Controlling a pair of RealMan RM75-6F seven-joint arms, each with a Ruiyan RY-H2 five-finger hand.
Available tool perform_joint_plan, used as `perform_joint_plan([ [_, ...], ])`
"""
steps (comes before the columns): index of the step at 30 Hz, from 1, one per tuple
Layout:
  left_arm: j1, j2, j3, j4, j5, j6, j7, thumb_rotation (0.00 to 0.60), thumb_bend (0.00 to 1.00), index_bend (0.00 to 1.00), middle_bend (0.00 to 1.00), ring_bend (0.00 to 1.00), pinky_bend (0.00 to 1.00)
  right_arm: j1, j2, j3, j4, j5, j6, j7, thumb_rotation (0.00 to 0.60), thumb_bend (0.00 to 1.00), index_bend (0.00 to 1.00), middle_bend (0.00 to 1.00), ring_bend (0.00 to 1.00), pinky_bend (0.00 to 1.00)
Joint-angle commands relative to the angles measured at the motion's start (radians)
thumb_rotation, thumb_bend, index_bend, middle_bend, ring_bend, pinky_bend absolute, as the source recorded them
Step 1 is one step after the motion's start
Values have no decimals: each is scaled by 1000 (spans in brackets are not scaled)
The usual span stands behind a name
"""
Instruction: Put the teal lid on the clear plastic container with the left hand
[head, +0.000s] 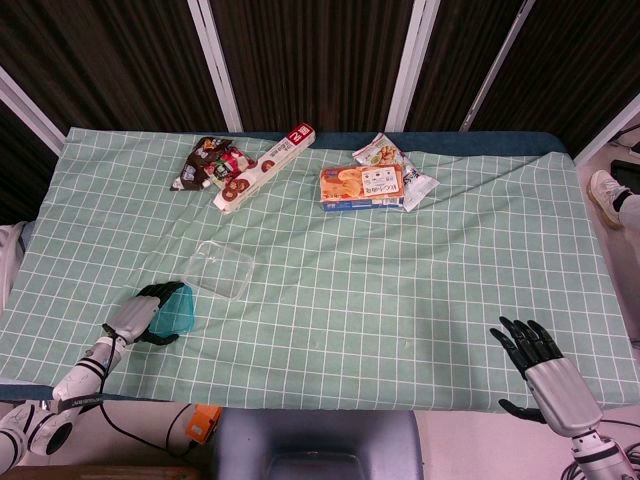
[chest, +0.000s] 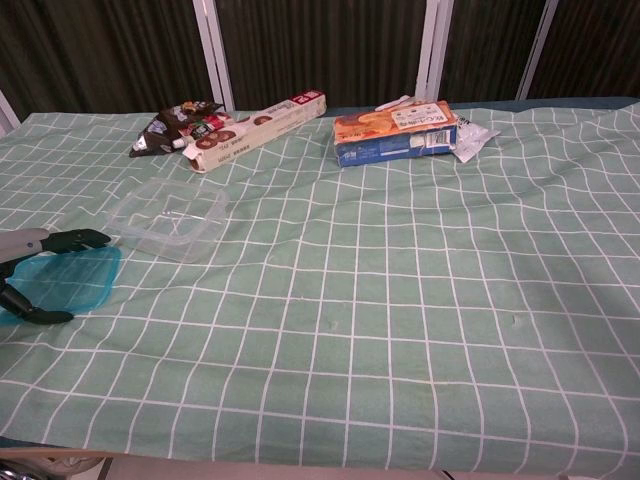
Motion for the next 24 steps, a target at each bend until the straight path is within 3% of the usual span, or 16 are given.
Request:
perform_joint_plan([
  [1, 2, 10, -6, -17, -3, 10, 13, 600, 228, 0, 269, 386, 541, 0, -1, 0, 0, 0, -1, -2, 600, 186, 39, 109, 0, 0],
  [13, 31, 92, -16, -141, 5, 88, 53, 600, 224, 0, 425, 633, 749, -1, -1, -3, 1, -5, 1, -2, 600, 186, 39, 109, 0, 0],
  [24, 97, 376, -28, -436, 97, 326, 90, 600, 234, 0, 503, 688, 765, -1, -3, -6, 3, -12, 1, -7, 600, 186, 39, 109, 0, 0],
])
